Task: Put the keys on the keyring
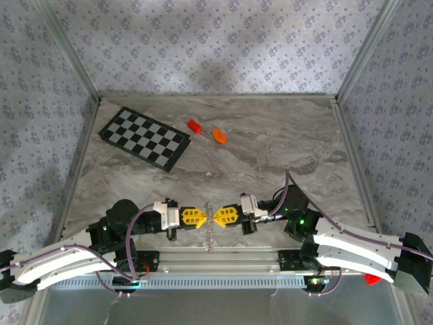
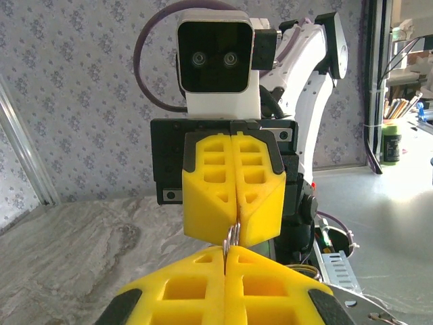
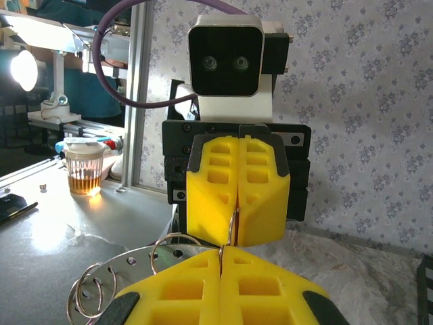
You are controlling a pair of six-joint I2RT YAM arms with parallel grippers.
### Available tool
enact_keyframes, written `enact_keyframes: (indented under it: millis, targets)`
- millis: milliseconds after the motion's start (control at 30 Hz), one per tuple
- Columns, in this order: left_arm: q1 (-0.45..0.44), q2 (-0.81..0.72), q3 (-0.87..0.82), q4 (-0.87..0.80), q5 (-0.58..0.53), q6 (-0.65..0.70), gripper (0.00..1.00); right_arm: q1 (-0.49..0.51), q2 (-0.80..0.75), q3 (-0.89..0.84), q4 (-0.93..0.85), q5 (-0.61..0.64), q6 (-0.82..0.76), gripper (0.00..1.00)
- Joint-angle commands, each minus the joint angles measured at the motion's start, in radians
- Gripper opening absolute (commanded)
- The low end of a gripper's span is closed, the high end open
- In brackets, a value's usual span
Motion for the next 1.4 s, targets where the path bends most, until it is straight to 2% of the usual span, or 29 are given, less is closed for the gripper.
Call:
enact_keyframes:
  millis: [0, 367, 867, 1200, 1367]
  targets:
    - [0.000, -0.010, 0.016, 0.101, -0.052, -0.017, 0.00, 0.017, -0.018, 0.000, -0.023, -0.021, -0.022, 0.00]
    - [0.000, -0.005, 0.032, 0.091, -0.127, -0.054, 0.00, 0.025, -0.021, 0.007, -0.053, 0.001, -0.050, 0.00]
    - [0.001, -0.003, 0.008, 0.178, -0.108, -0.116, 0.00, 0.033, -0.027, -0.019, -0.042, 0.066, -0.069, 0.00]
    - [0.000, -0.002, -0.020, 0.227, -0.117, -0.123, 0.00, 0.051, -0.038, -0.023, -0.038, 0.087, -0.065, 0.16]
    - [0.001, -0.016, -0.028, 0.239, -0.113, -0.111, 0.00, 0.053, -0.090, -0.035, -0.038, 0.146, 0.036, 0.29]
